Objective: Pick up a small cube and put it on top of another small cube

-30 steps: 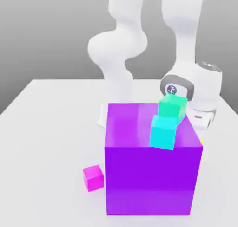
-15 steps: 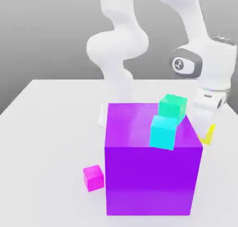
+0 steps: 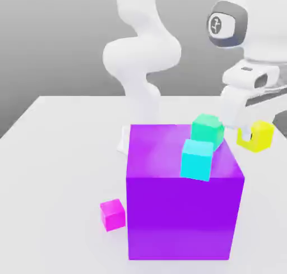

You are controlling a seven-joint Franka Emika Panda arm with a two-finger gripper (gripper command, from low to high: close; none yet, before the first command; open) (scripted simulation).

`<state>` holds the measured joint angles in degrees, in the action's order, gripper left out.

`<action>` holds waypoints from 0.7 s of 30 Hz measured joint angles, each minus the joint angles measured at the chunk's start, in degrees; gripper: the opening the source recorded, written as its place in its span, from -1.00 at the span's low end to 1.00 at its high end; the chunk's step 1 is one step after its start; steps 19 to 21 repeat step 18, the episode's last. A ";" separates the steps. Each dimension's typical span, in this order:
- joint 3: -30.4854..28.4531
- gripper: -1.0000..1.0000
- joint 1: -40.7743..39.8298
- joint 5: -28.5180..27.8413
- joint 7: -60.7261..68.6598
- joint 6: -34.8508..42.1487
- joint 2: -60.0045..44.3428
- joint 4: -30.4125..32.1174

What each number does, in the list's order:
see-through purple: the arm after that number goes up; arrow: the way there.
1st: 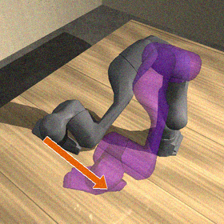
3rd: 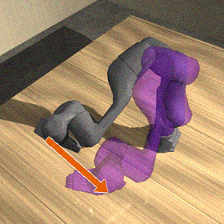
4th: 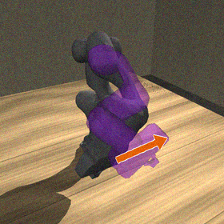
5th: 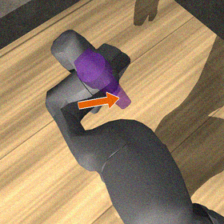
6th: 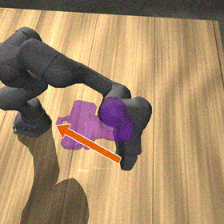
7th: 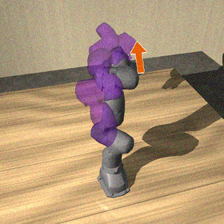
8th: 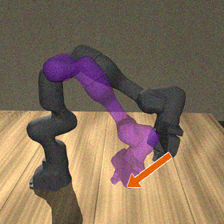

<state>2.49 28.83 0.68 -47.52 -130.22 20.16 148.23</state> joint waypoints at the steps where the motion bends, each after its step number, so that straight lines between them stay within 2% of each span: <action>1: -0.12 -1.00 -0.80 -0.08 -1.02 1.73 1.12 -0.58; 10: -1.06 -1.00 -7.21 -0.33 -11.93 17.98 12.68 -3.63; 14: -1.07 -1.00 -7.85 0.53 -12.96 12.59 12.53 2.02; 15: -1.00 1.00 -7.91 0.61 -12.97 10.40 11.90 3.60; 21: -1.00 1.00 -7.91 0.61 -12.97 10.40 11.90 3.60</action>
